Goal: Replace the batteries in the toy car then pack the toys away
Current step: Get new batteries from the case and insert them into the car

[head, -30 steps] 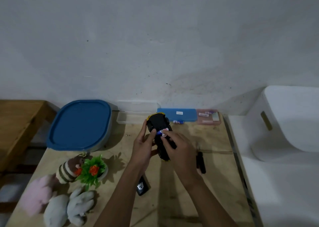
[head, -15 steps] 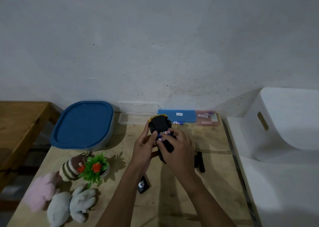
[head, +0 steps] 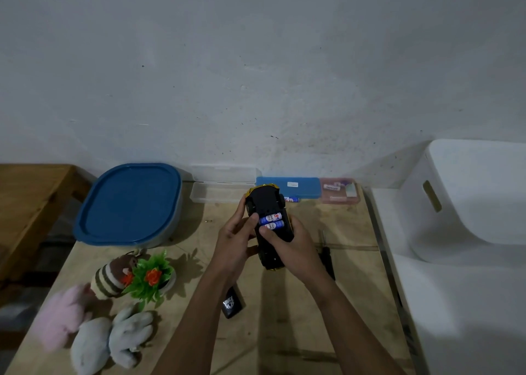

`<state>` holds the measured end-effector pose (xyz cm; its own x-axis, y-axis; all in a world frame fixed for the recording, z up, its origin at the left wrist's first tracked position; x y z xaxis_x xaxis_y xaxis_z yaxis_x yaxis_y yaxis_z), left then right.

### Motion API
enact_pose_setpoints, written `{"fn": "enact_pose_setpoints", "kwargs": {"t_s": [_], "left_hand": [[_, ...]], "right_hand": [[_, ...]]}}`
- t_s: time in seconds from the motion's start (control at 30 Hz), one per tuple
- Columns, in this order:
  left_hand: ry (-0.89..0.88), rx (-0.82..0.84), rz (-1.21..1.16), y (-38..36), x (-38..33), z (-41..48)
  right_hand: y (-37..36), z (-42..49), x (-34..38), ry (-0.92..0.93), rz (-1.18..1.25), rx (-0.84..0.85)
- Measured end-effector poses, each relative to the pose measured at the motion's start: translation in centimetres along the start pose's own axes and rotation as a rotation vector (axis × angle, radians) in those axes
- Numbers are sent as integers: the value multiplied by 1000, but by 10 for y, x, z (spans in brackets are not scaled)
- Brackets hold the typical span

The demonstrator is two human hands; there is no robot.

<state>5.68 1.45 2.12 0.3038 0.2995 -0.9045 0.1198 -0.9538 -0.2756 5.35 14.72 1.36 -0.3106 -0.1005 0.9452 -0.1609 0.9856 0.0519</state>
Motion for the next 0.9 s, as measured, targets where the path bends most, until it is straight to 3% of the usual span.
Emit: {"fn": "enact_pose_setpoints", "kwargs": {"t_s": [0.33, 0.47, 0.63, 0.77, 0.9], "left_hand": [[80, -83, -22, 15, 12, 28], [99, -109, -30, 27, 9, 47], [113, -134, -56, 35, 6, 63], [128, -141, -63, 39, 7, 66], [141, -149, -80, 39, 8, 65]], "right_hand": [[10, 39, -7, -118, 1, 46], [37, 89, -19, 27, -507, -132], [43, 138, -31, 140, -1085, -120], [37, 147, -32, 157, -1351, -91], [36, 143, -36, 174, -1461, -86]]}}
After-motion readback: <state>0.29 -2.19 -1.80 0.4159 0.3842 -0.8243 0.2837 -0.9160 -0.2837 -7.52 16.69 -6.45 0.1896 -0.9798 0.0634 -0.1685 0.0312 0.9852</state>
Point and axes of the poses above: each hand's wrist, its own z-axis towards the middle knuckle, its own y-axis out of the back of the hand, x = y × z, the point moved 6 cm from there along z, towards the middle knuckle, and after that the axes turned 2 degrees about x, right-handed, at the moved point
